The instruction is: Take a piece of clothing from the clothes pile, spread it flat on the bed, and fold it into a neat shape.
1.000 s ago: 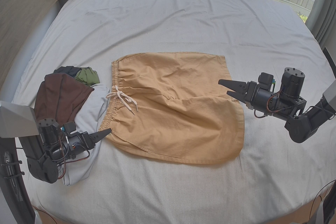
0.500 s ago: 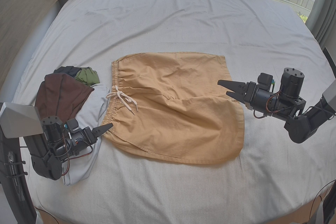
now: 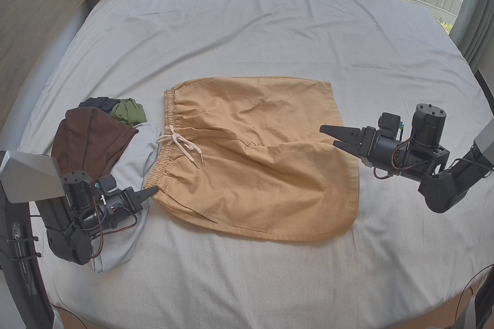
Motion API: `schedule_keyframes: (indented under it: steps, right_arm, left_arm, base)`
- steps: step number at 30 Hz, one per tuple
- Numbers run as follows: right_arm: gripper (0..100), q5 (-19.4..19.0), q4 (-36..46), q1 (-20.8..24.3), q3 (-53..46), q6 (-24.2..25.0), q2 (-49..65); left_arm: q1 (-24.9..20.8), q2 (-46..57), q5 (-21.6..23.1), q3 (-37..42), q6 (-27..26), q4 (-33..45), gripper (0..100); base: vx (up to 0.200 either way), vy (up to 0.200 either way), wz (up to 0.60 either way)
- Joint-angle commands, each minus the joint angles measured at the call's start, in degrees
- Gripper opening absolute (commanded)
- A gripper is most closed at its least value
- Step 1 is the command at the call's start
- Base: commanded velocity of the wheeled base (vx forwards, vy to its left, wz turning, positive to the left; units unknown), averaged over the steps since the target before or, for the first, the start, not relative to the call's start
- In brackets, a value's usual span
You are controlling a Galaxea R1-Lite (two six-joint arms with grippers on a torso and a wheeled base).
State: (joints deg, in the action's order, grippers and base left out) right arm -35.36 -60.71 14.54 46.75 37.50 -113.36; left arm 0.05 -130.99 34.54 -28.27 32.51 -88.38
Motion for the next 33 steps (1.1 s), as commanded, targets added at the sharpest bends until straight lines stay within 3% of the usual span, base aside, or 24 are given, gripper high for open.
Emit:
schedule_keyframes:
  steps: [1,3,5,7,9,14,23,33]
  right_arm:
    - [100,0.0,6.0,-0.3,-3.5,-7.4,0.4]
    - [100,0.0,8.5,-0.4,-4.5,-11.0,0.4]
    - [100,0.0,15.2,-1.8,-6.3,-21.5,0.3]
    - [100,0.0,19.2,-3.0,-7.1,-27.2,0.3]
    - [100,0.1,22.6,-3.8,-7.4,-30.1,0.3]
    - [100,0.6,25.7,-5.1,-7.9,-31.3,0.2]
    - [100,0.6,25.9,-9.4,-11.9,-41.0,0.3]
    - [100,0.6,29.2,-7.8,-12.6,-42.2,-2.6]
  left_arm:
    - [0.0,0.1,0.1,0.0,-0.3,-0.1,0]
    - [0.0,0.1,0.1,0.0,-0.3,-0.1,0]
    - [-0.1,0.1,0.2,0.1,-0.6,-0.1,0]
    - [-0.1,0.1,0.2,0.2,-0.7,-0.1,0]
    - [-0.1,0.1,0.2,0.2,-0.7,-0.1,0]
    - [-0.2,0.1,0.2,0.2,-0.7,-0.1,0]
    - [-0.5,0.0,0.2,0.2,-0.7,-0.1,0]
    - [-0.5,0.1,0.2,0.2,-0.7,-0.1,0]
  base:
    - [0.0,0.0,0.0]
    - [0.0,0.0,0.0]
    - [0.0,0.0,0.0]
    - [0.0,0.0,0.0]
    - [0.0,0.0,0.0]
    - [0.0,0.0,0.0]
    - [0.0,0.0,0.0]
    - [0.0,0.0,0.0]
